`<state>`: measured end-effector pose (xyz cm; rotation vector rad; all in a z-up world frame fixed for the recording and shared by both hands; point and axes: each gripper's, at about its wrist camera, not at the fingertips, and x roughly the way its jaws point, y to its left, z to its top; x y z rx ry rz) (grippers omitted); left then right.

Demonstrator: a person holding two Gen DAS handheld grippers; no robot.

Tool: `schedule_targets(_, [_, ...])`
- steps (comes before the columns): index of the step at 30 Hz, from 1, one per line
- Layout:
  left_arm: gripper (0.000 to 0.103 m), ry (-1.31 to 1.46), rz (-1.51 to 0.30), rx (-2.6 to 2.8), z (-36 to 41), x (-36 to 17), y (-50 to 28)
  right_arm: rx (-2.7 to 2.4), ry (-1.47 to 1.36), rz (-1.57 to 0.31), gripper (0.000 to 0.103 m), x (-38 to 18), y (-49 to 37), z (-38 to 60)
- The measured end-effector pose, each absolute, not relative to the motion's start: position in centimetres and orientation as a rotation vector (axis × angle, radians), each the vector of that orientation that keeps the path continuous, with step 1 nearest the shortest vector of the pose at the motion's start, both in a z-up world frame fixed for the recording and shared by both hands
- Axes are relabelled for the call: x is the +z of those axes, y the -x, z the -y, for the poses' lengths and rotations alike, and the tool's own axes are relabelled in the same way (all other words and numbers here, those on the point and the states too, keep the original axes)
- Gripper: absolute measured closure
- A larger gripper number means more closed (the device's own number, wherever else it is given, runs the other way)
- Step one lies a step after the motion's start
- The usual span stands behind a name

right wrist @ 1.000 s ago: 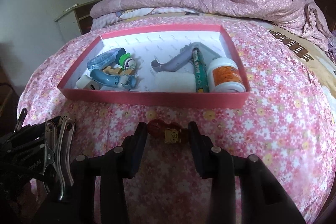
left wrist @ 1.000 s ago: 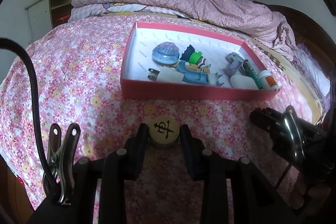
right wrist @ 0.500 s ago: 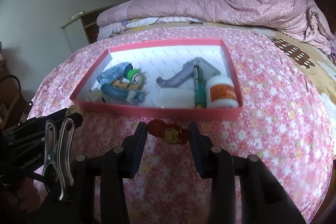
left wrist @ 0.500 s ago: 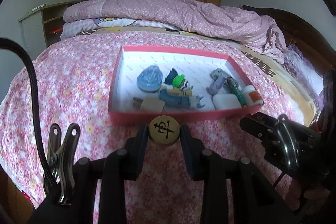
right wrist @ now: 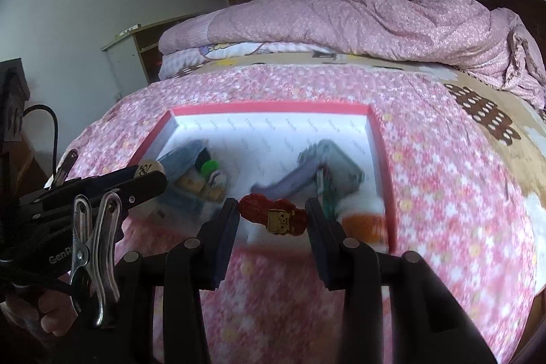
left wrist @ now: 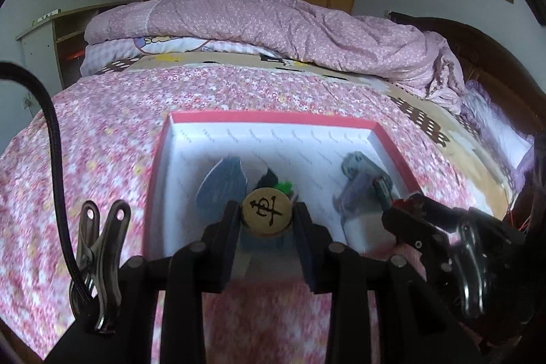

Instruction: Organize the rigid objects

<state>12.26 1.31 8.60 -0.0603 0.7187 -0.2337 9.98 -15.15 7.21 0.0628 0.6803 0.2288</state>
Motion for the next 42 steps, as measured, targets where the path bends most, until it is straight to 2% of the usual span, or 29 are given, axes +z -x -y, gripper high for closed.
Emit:
schedule_targets(13, [0.069, 0.024, -0.724, -0.198, 0.5, 8.3, -17.3, 0.205, -0.073, -0.703, 0.062, 7.3, -15.2, 16.3])
schedule_targets(14, [0.063, 0.012, -0.717, -0.188, 0.6, 8.3, -17.4, 0.201, -0.075, -0.705, 0.062, 7.3, -15.3, 16.4])
schedule_targets(15, [0.052, 0.001, -0.713, -0.183, 0.8, 8.4, -17.4, 0.193, -0.078, -0.704, 0.062, 7.2, -15.4, 16.5])
schedule_targets(16, [0.048, -0.011, -0.706, -0.174, 0.9, 8.6, -17.3, 0.188, -0.085, -0.702, 0.061, 7.2, -15.5, 16.7])
schedule_targets(17, [0.044, -0.017, -0.699, -0.167, 1.0, 8.7, -17.2, 0.184, -0.090, -0.704, 0.059, 7.2, -15.6, 16.8])
schedule_targets(18, [0.043, -0.022, -0.691, -0.162, 1.1, 8.8, -17.1, 0.177, -0.094, -0.708, 0.053, 7.2, -15.6, 16.9])
schedule_targets(20, [0.042, -0.035, -0.687, -0.161, 1.2, 9.0, -16.9, 0.168, -0.106, -0.710, 0.048, 7.1, -15.6, 17.2])
schedule_targets(28, [0.042, -0.021, -0.702, -0.149, 0.9, 9.1, -16.2, 0.186, -0.081, -0.700, 0.045, 7.4, -14.5, 16.9])
schedule_targets(36, [0.042, 0.006, -0.712, -0.138, 0.3, 9.4, -14.7, 0.193, -0.046, -0.682, 0.029, 7.9, -12.9, 16.3])
schedule_targets(42, [0.039, 0.025, -0.725, -0.131, -0.2, 9.6, -12.7, 0.204, -0.031, -0.663, 0.023, 8.1, -10.9, 16.1])
